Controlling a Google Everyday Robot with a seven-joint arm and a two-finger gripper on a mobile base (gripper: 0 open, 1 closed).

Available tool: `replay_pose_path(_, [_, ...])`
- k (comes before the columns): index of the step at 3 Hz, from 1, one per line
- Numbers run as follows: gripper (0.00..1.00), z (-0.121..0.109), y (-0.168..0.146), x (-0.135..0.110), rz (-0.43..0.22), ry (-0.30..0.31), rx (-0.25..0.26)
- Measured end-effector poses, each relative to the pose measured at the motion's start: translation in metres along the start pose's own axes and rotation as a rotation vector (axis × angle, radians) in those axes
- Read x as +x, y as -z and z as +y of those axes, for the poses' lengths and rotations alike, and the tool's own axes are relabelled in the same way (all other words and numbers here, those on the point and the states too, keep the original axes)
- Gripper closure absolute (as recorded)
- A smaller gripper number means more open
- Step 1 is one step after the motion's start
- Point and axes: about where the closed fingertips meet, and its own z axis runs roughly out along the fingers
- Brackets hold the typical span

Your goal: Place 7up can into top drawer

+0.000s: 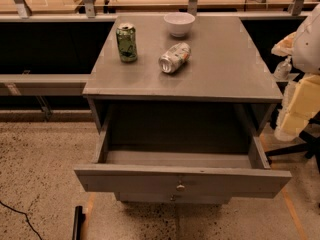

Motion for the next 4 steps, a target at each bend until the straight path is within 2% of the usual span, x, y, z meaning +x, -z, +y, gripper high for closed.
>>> replay_pose_path(1, [0.0, 0.0, 0.0, 0.0, 0.0, 0.0, 0.0])
replay_pose_path(2, [0.0, -0.014, -0.003, 0.0, -0.009, -0.004, 0.037])
replay_pose_path(3, [0.0, -0.057, -0.018, 0.002, 0.012, 0.082, 0.064])
replay_pose_path(4, [0.0, -0.106, -0.042, -0.002, -0.02, 0.225, 0.035])
